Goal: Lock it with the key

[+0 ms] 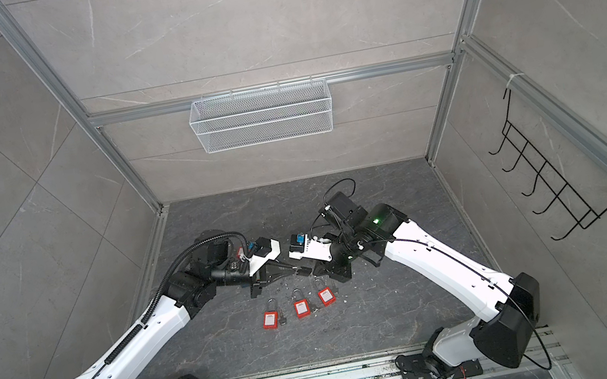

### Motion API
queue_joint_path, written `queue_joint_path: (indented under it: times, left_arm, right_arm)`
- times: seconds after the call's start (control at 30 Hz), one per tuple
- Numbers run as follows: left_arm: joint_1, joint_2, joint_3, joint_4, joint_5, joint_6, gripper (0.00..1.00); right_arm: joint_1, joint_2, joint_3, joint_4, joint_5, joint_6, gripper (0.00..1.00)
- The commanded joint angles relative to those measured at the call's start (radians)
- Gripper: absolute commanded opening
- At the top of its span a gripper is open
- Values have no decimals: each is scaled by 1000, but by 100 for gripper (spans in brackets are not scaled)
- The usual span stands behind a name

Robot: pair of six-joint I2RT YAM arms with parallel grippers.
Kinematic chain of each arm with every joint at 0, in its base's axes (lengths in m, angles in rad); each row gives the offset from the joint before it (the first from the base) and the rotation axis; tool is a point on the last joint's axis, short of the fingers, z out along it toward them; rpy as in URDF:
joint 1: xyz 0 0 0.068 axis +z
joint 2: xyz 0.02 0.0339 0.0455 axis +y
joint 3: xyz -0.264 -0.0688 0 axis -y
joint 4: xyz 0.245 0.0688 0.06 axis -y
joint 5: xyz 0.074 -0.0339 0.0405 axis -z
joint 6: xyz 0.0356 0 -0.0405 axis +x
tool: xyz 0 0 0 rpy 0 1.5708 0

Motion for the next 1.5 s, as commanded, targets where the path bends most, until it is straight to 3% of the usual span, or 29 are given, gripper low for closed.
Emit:
queue_joint_path:
  times: [0.0, 0.27, 0.5, 0.7, 0.83, 1.0, 1.27, 1.47]
  left_arm:
    - [2, -1, 63, -27, 62, 55, 0]
    - [12, 38, 118, -138, 49, 149, 0]
    - [27, 106, 186, -201, 38, 179, 0]
    - [30, 296, 367, -492, -62, 277, 0]
    - [30, 448, 496, -643, -179, 331, 0]
    - [29, 596, 575, -687, -255, 356, 0]
    - [27, 802, 698, -722, -271, 329, 0]
    - [8, 919, 786, -759, -303, 289, 0]
  right_arm:
    - [-2, -31, -31, -15, 32, -26, 0]
    - [-6, -84, -120, -27, 93, -76, 0]
    - [-81, -95, -159, 2, 77, -57, 0]
    - [-132, -113, -228, 76, 123, 25, 0]
    - [-163, -118, -282, 136, 182, 126, 0]
    - [-188, -101, -306, 207, 144, 267, 0]
    - [-190, -64, -371, 390, 164, 541, 0]
    - [-190, -51, -422, 448, 147, 594, 0]
